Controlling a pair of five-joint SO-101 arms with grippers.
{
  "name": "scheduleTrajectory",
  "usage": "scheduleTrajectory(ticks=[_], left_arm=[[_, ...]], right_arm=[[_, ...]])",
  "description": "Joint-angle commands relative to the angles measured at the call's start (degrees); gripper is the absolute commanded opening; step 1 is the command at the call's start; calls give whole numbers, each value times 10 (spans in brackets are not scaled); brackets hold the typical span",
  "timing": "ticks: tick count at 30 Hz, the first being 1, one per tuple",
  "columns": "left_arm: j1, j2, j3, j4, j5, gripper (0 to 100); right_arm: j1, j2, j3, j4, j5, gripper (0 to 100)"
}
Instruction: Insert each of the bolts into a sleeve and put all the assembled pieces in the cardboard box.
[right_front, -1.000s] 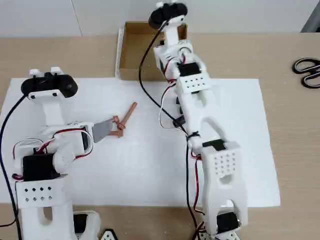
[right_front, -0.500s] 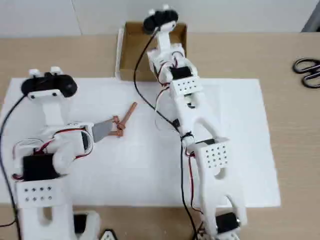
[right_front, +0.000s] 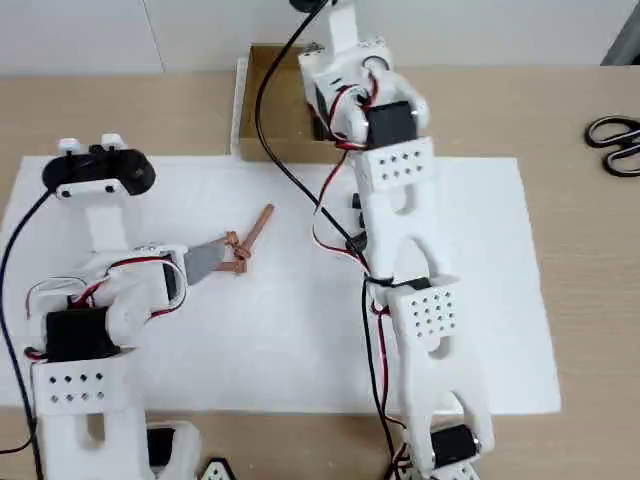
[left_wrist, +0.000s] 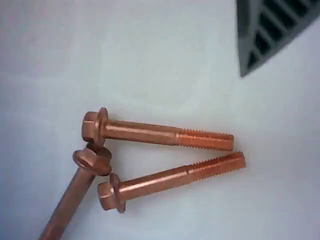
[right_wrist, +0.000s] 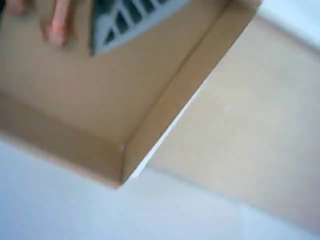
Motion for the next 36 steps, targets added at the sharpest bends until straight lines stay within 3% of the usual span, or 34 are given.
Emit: scheduleTrajectory(ticks=[1,6,15,18,24,29,36], left_arm=[[0,-9,-5,-13,-2,357],[-2,-9,-2,-12,-2,357],[-1,-9,-2,-7,-2,357],[-1,-9,-3,6,-3,357],[-3,-9,-2,16,-4,357],[-1,-9,-2,16,-4,357],[-1,-9,-2,16,-4,357]], right_arm=[[18,-45,-48,102,6,112],[40,-106,-49,246,6,112],[71,-238,-2,255,4,111],[70,-321,107,255,4,111],[29,-568,462,250,2,112],[23,-654,701,214,-95,112],[30,-655,833,163,-315,113]])
